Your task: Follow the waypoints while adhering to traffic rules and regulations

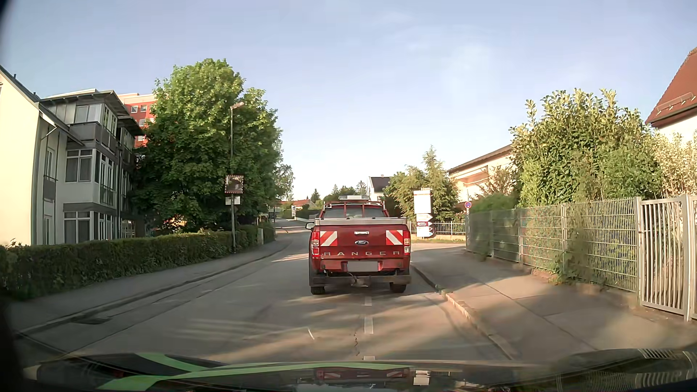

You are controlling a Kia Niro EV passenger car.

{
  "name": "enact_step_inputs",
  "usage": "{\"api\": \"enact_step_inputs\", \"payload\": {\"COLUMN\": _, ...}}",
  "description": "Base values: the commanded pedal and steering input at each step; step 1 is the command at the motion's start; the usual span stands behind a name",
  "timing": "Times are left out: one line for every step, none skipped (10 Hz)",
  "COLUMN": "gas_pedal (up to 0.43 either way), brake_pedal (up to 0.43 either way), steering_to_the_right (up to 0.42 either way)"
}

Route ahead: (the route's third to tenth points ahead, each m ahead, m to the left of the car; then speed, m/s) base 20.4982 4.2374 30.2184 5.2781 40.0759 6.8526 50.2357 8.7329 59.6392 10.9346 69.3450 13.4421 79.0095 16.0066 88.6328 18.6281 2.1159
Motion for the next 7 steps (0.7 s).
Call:
{"api": "enact_step_inputs", "payload": {"gas_pedal": 0.209, "brake_pedal": 0.000, "steering_to_the_right": -0.028}}
{"api": "enact_step_inputs", "payload": {"gas_pedal": 0.209, "brake_pedal": 0.000, "steering_to_the_right": -0.029}}
{"api": "enact_step_inputs", "payload": {"gas_pedal": 0.240, "brake_pedal": 0.000, "steering_to_the_right": -0.031}}
{"api": "enact_step_inputs", "payload": {"gas_pedal": 0.280, "brake_pedal": 0.000, "steering_to_the_right": -0.033}}
{"api": "enact_step_inputs", "payload": {"gas_pedal": 0.280, "brake_pedal": 0.000, "steering_to_the_right": -0.035}}
{"api": "enact_step_inputs", "payload": {"gas_pedal": 0.280, "brake_pedal": 0.000, "steering_to_the_right": -0.037}}
{"api": "enact_step_inputs", "payload": {"gas_pedal": 0.280, "brake_pedal": 0.000, "steering_to_the_right": -0.037}}
